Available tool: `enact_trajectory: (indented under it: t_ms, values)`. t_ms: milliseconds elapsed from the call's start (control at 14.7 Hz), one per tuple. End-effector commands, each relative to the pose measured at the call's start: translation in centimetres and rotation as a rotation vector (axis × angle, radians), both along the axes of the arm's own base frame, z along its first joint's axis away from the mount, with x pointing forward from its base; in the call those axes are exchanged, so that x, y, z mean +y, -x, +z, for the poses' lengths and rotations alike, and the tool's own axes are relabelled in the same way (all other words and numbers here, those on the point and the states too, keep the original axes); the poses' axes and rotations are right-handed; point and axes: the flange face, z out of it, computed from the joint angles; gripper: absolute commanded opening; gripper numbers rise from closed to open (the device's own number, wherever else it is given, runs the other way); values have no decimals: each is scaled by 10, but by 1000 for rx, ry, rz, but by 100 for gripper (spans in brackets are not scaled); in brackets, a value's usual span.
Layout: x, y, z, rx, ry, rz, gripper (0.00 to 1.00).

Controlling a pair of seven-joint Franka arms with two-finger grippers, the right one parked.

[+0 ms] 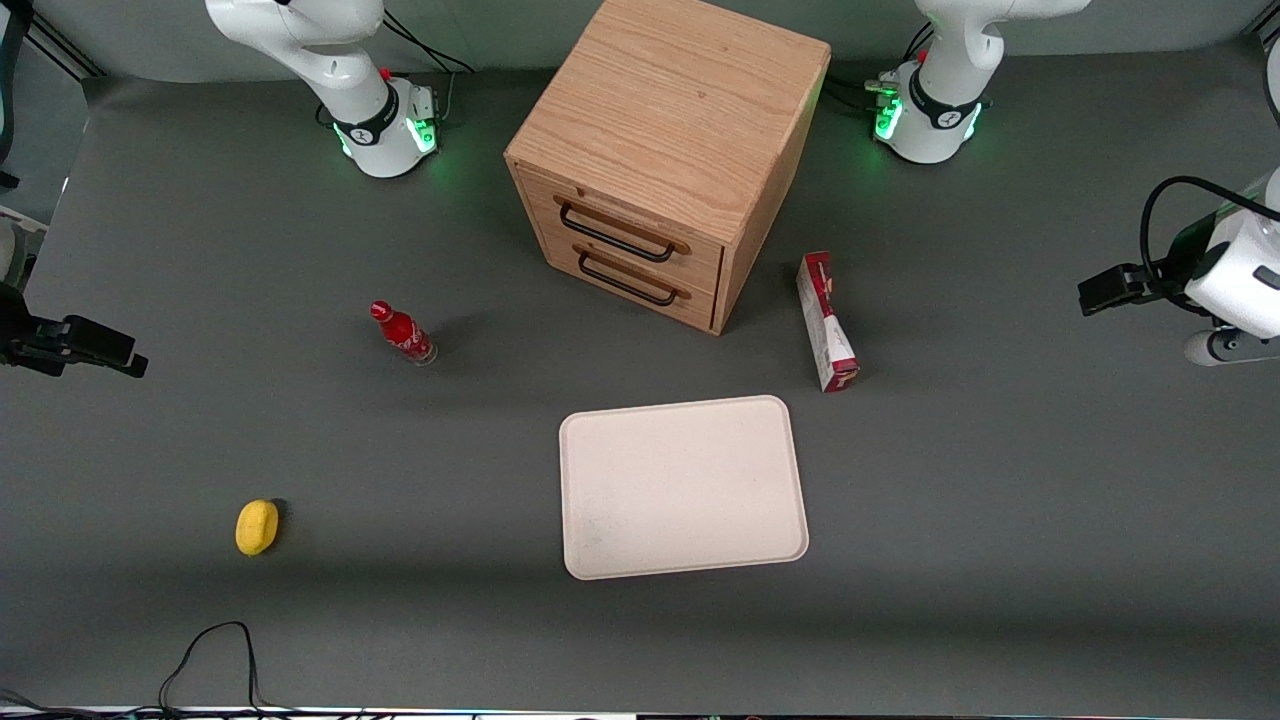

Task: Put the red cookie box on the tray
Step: 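Move the open left gripper down over the upright red cookie box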

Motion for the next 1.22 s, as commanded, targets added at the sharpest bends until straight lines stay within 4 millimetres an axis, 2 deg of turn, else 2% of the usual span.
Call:
enact_trajectory:
  t_ms: [0,272,475,815,1019,1154]
  values:
    - [-4,-5,4,13,10,0,100]
    - [-3,-8,0,8,36,9,100]
    - [7,-6,-2,36,102,30,100]
    - [-12,-2,-15,89,126,6,100]
    - [-41,4,-22,128,124,-33,100]
    - [-73,13,-27,150,148,-44,100]
